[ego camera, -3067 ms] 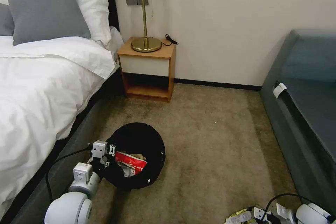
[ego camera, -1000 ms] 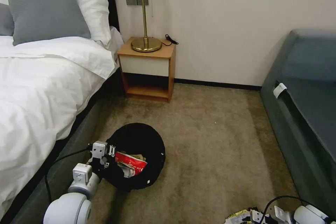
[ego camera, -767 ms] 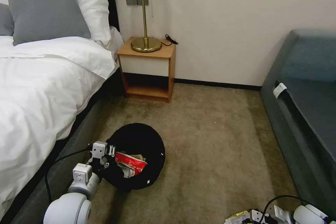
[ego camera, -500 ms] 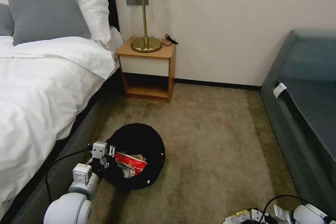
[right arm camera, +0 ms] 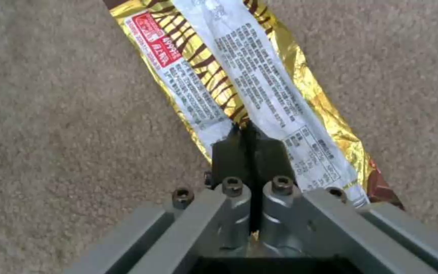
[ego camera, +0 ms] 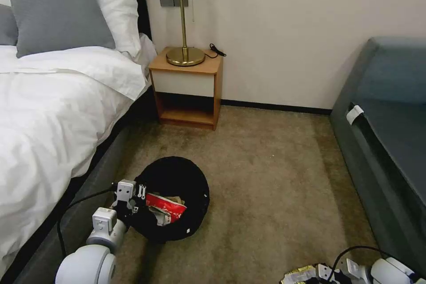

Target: Pick up the trash bin, then pick up the garbage on the floor and place it into the trash bin.

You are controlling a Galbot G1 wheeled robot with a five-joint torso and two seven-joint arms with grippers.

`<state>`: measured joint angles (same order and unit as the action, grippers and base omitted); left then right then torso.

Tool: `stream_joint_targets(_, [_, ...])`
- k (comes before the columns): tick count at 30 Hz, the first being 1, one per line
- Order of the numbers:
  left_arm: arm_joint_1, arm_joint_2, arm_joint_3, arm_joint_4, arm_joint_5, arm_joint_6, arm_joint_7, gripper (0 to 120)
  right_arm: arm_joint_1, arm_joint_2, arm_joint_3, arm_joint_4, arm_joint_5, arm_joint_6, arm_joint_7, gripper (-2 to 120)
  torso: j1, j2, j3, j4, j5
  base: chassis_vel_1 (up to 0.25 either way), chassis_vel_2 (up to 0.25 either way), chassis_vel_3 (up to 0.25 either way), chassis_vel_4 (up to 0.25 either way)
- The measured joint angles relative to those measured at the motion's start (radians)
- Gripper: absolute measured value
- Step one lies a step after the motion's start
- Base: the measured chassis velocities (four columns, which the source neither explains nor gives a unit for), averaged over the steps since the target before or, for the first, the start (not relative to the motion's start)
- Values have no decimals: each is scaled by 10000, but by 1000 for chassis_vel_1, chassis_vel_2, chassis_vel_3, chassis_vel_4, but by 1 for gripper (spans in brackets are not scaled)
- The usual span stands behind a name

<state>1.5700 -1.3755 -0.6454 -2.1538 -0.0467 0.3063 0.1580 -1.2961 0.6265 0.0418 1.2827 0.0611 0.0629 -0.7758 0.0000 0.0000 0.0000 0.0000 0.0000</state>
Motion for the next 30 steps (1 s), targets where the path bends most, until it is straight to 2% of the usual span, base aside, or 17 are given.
stream_joint_targets(30, [4, -20, -27, 78, 0, -39, 17, 7, 130, 209, 53, -138, -43, 137, -112, 0, 0, 0, 0, 0, 0, 0, 0, 0, 0])
